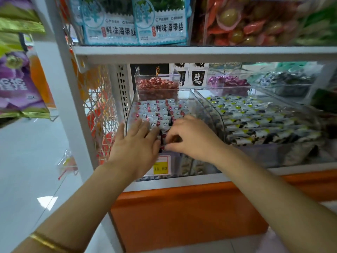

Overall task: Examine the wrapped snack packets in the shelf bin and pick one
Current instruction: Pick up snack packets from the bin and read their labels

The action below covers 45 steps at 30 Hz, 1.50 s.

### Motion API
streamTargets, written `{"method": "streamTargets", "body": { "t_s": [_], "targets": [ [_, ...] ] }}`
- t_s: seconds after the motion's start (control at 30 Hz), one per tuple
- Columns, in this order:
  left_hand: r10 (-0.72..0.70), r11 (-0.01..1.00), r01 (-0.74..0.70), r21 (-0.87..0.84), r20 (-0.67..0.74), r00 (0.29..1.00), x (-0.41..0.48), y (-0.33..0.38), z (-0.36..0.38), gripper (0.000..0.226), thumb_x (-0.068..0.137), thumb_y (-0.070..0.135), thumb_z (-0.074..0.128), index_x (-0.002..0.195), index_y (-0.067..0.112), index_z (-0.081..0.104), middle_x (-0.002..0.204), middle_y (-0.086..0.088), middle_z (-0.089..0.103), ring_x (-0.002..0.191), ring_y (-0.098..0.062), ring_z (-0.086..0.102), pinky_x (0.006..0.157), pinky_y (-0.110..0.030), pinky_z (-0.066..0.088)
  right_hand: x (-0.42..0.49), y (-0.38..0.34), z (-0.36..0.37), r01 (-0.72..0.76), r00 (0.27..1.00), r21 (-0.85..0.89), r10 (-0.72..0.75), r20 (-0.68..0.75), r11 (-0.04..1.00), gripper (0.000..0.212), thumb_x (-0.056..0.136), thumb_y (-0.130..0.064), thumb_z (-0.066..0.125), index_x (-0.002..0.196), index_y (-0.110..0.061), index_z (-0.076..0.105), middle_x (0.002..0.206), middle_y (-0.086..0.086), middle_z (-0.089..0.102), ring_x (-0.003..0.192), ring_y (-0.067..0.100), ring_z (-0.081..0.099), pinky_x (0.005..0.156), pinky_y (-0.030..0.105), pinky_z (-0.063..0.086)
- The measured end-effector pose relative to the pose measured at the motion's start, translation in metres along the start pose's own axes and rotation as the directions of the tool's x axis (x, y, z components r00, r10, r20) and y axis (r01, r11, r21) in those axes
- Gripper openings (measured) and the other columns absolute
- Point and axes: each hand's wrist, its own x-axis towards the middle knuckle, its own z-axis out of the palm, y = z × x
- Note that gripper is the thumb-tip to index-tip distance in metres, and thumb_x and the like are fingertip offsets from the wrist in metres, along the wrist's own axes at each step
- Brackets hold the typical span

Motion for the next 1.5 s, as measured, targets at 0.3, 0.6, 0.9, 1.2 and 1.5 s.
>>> {"method": "streamTargets", "body": {
  "t_s": [0.3,0.6,0.9,1.2,1.5],
  "targets": [
    [-0.042,0.988,0.026,-0.155,-0.105,0.994,-0.004,0.003,-0.001,0.056,0.096,0.042,0.006,0.149,0.024,0.014,0.159,0.002,0.006,0.145,-0.014,-0.009,0.114,-0.047,-0.008,0.0,0.01,0.004,-0.064,0.983,0.222,0.1,-0.154,0.973,0.012,0.088,-0.025,0.062,0.085,-0.016,0.069,0.082,-0.007,0.063,0.083,0.01,0.049,0.072,0.027,0.036],
    [-0.148,0.87,-0.053,-0.49,-0.362,0.921,-0.019,0.01,-0.031,0.059,0.089,0.053,0.031,0.137,0.02,0.045,0.144,0.003,0.04,0.133,-0.017,0.025,0.109,-0.036,0.018,-0.02,0.009,-0.032,0.01,0.764,0.647,0.412,-0.497,0.762,0.013,0.091,-0.011,0.057,0.086,-0.003,0.066,0.077,0.008,0.065,0.073,0.023,0.063,0.072,0.039,0.054],
    [-0.294,0.094,-0.078,-0.993,-0.102,0.95,-0.017,0.007,-0.032,0.022,0.094,0.032,0.048,0.09,0.019,0.066,0.082,-0.008,0.068,0.062,-0.014,0.058,0.051,-0.02,0.048,-0.03,0.01,-0.029,0.122,0.79,0.986,0.612,-0.027,-0.115,0.013,0.09,-0.006,0.055,0.08,-0.005,0.064,0.069,0.005,0.067,0.06,0.014,0.066,0.057,0.023,0.054],
    [-0.351,-0.09,-0.024,-0.996,0.009,0.936,-0.012,0.004,-0.028,0.027,0.099,0.022,0.04,0.084,0.007,0.057,0.063,-0.007,0.067,0.045,-0.013,0.055,0.04,-0.022,0.044,-0.031,0.019,-0.017,-0.043,0.877,0.992,0.471,0.096,-0.122,0.015,0.072,-0.017,0.062,0.081,-0.006,0.064,0.057,-0.001,0.06,0.048,0.008,0.056,0.044,0.018,0.047],
    [-0.224,-0.096,-0.067,-0.993,-0.044,0.974,-0.003,-0.003,-0.026,0.023,0.098,0.008,0.039,0.079,0.004,0.05,0.062,-0.005,0.067,0.047,-0.01,0.055,0.045,-0.018,0.046,-0.028,0.027,-0.013,-0.021,0.836,0.999,0.546,0.045,-0.05,0.015,0.086,0.008,0.052,0.087,-0.005,0.059,0.066,0.005,0.06,0.056,0.012,0.062,0.05,0.021,0.052]
  ]
}}
